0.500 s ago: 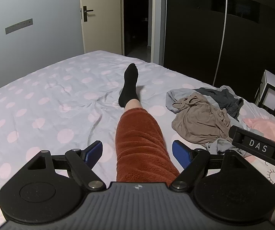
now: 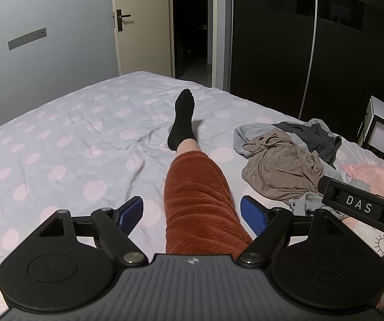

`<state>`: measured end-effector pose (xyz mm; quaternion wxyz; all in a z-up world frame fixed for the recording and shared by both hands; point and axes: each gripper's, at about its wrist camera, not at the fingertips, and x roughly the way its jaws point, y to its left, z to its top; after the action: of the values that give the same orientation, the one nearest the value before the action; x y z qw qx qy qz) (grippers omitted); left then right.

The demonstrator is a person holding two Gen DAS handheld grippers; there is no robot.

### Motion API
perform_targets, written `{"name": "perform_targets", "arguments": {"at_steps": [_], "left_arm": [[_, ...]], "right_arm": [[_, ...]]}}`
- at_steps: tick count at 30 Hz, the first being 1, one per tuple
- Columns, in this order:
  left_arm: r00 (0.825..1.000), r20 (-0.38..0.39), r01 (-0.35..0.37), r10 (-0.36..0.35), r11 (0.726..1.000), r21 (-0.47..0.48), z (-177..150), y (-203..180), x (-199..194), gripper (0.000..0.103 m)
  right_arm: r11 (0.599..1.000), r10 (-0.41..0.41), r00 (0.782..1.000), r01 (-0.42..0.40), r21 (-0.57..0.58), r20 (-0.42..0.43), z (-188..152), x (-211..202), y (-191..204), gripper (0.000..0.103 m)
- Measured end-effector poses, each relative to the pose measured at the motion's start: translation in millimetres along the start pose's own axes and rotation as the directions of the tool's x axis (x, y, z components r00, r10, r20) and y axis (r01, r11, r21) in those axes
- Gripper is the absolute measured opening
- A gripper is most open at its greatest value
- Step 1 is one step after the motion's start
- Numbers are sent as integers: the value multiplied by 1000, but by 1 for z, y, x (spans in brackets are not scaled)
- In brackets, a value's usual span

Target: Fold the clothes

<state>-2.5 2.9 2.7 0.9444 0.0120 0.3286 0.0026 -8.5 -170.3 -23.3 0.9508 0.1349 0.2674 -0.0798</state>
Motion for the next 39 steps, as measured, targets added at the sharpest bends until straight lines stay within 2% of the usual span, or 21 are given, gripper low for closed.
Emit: {"name": "perform_targets", "arguments": {"at_steps": [30,39], "left_arm": [[1000,-10,-11,11,1000,9,-6,-2,4,94],[1000,-11,-10,10,1000,4,-7,2,1,94]], "right_arm": [[1000,21,1000,-21,-11,-9,-1,0,3,98],[998,59,998,-59,-14,-15,2,0,3,98]]}}
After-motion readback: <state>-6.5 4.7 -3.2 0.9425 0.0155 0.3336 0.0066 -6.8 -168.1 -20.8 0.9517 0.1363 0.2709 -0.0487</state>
